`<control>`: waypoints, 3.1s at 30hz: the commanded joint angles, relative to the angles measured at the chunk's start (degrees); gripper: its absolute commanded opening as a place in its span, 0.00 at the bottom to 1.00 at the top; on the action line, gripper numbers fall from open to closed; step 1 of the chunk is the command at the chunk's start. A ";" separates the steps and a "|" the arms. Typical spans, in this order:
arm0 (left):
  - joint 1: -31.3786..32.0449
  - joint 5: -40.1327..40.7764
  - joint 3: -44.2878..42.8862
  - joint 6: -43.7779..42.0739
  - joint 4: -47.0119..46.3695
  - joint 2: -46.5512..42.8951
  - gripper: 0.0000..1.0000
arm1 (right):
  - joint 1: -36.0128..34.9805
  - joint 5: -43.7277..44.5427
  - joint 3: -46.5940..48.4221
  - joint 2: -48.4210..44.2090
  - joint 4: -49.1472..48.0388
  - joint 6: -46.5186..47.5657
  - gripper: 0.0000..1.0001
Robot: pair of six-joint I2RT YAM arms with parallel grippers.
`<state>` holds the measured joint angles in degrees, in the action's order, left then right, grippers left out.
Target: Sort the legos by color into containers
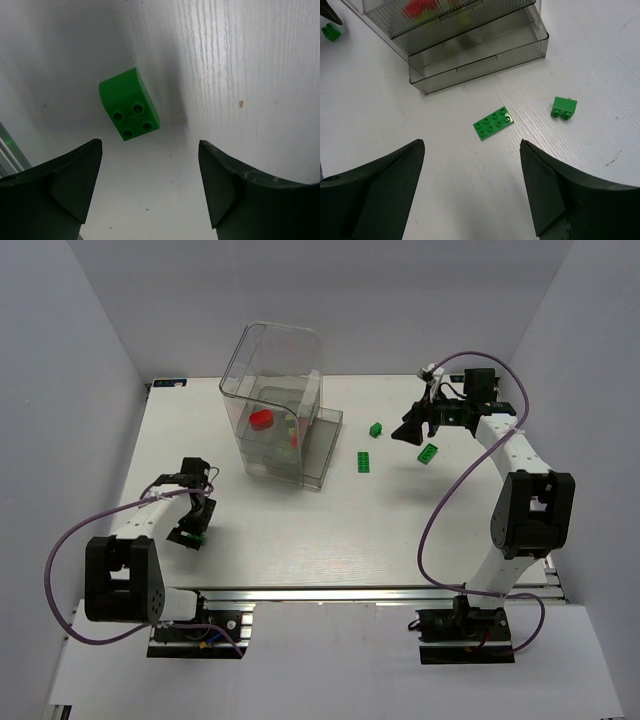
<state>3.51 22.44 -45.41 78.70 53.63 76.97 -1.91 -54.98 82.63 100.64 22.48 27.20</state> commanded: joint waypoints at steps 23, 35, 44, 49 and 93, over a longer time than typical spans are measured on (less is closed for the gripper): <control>-7.12 -8.02 3.32 -10.90 -9.51 -4.02 0.11 | 3.49 -4.52 1.92 -0.80 2.22 -0.22 0.78; -1.05 -39.91 2.86 -32.37 -23.99 -23.95 0.00 | 2.97 -2.33 4.72 0.96 5.55 3.12 0.00; 9.14 -49.42 -5.29 -36.42 -27.09 -24.07 0.00 | 2.79 -0.48 7.28 2.19 4.24 0.75 0.00; 19.66 -42.40 -27.86 -39.05 -19.89 -13.97 0.00 | 2.79 0.57 8.86 1.67 4.50 -0.22 0.00; 40.52 13.33 -82.48 -68.06 -0.80 54.07 0.00 | 5.34 16.49 -1.51 -2.73 -4.46 -11.38 0.42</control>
<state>43.48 30.70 -128.55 10.96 54.70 132.11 3.31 -37.74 81.17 99.24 19.16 16.43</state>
